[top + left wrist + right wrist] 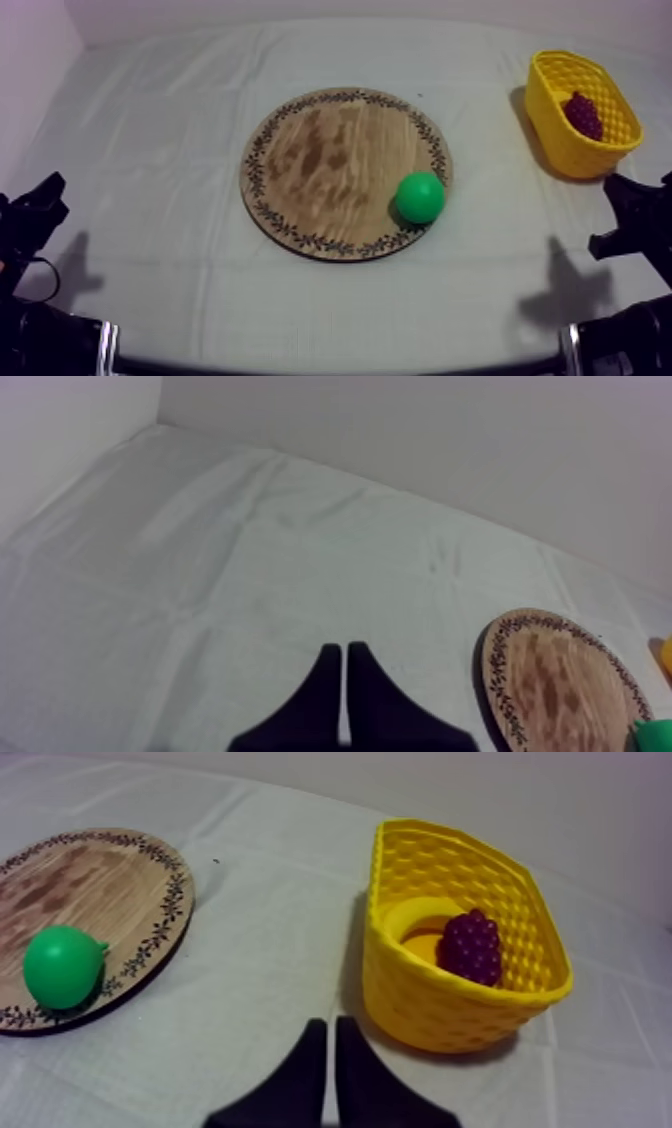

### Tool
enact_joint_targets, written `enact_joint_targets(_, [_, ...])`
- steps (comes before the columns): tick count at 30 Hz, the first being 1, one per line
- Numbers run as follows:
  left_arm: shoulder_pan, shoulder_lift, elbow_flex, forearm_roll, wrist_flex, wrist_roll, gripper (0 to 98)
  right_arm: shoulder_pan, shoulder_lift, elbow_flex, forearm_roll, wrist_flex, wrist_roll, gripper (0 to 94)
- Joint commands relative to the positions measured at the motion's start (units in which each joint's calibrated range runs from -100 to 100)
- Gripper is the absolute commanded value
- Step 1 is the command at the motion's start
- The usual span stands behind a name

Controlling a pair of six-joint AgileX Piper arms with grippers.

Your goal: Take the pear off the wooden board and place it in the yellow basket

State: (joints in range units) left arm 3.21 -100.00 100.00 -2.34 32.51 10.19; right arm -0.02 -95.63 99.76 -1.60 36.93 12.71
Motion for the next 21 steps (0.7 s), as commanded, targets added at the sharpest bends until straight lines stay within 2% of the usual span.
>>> enact_joint_targets(1, [0.02, 0.00, 0.00, 0.02, -0.01, -0.01, 0.1, 0.02, -0.04, 0.01, 0.02, 0.01, -1.35, 0.7])
enact_joint_targets(4, [0.02, 0.00, 0.00, 0.02, -0.01, -0.01, 0.1, -0.42, -0.04, -0.30, -0.02, -0.01, -2.24, 0.5])
enact_joint_targets(11, [0.02, 0.00, 0.00, 0.02, -0.01, -0.01, 0.1, -3.54, 7.84, -11.16, -0.99, 3.21, 0.70, 0.3])
enact_joint_targets(16, [0.02, 0.00, 0.00, 0.02, -0.01, -0.01, 0.1, -9.33, 22.23, -28.61, 0.41, 10.96, -0.12, 0.3])
enact_joint_targets(21, [0.02, 0.00, 0.00, 0.02, -0.01, -0.01, 0.1, -15.36, 37.29, -46.58, 2.54, 20.38, -3.59, 0.3])
